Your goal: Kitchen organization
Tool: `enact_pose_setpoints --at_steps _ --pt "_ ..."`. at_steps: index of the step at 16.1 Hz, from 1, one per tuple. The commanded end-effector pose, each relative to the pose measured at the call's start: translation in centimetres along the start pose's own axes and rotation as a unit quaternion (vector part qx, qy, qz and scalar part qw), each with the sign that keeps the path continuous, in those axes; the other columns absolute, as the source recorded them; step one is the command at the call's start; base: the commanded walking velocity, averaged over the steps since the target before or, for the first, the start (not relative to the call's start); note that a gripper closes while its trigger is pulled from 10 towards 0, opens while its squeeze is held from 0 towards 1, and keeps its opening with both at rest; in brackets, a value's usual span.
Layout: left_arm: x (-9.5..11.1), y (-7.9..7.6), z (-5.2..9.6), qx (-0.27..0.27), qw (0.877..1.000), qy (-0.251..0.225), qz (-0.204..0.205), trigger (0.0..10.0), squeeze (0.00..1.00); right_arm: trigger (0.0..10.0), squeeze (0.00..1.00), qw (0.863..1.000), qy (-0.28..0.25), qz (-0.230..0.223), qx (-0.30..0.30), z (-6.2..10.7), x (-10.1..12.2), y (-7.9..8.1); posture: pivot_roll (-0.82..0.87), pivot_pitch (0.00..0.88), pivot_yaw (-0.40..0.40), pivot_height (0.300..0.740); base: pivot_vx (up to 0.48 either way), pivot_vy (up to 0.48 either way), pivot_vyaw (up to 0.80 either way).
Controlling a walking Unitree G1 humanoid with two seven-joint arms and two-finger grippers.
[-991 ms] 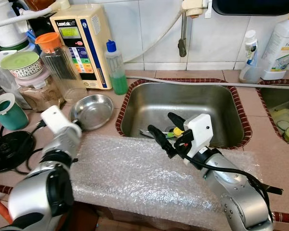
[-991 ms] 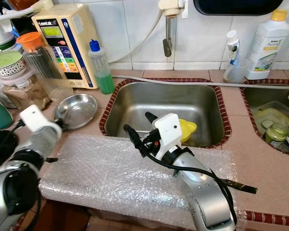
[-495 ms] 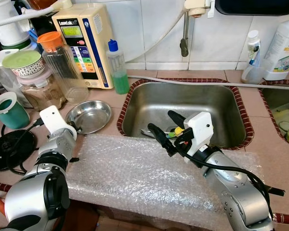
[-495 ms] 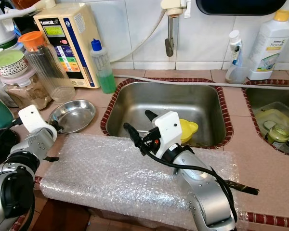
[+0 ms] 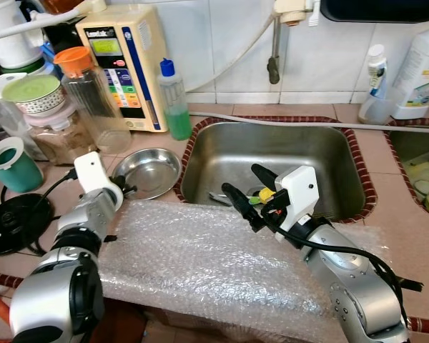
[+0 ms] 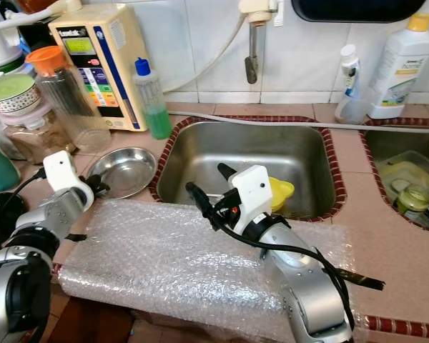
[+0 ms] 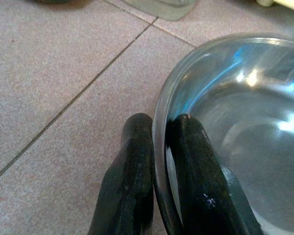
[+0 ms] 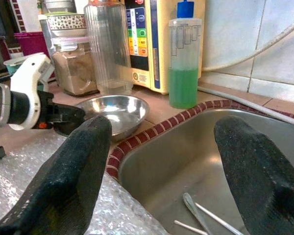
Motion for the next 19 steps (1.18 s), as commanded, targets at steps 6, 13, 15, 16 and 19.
enact_pose_setpoints --at_steps 6,13,15,16,19 --pt "-0.1 2.7 0.4 0.022 0.999 -0.021 -0.039 0.0 0.0 10.0 0.0 1.0 -0.003 0.006 0.007 -0.3 0.3 -0.2 -0.06 0.0 0.139 0.74 0.0 0.0 0.0" --pt "3.5 -9.2 4.0 -0.222 0.956 -0.191 0.004 0.0 0.0 10.0 0.0 0.996 0.016 -0.034 -0.082 -1.9 -0.7 -3.5 -0.05 0.0 0.111 0.74 0.0 0.0 0.0" --pt "2.5 -12.4 5.9 -0.287 0.937 -0.201 0.005 0.0 0.0 10.0 0.0 0.984 0.016 -0.117 -0.132 -2.4 -1.6 -5.1 -0.04 0.0 0.105 0.74 0.0 0.0 0.0" --pt "2.5 -12.4 5.9 -0.287 0.937 -0.201 0.005 0.0 0.0 10.0 0.0 0.984 0.016 -0.117 -0.132 -2.4 -1.6 -5.1 -0.04 0.0 0.105 0.74 0.0 0.0 0.0" --pt "2.0 -15.0 7.6 -0.342 0.916 -0.208 0.019 0.0 0.0 10.0 0.0 0.974 0.019 -0.147 -0.171 -2.1 -2.3 -6.7 -0.04 0.0 0.104 0.74 0.0 0.0 0.0"
Point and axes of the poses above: a point about 5 cm out from each wrist's last joint towards the gripper, its own z axis pointing back from the gripper into the wrist, its own x axis along the axis of the wrist's last joint, y = z × x, the point moved 6 cm from there along -z, pointing out of the wrist towards the gripper, and after that the axes turned 13 degrees about z, right-handed, at the moved point
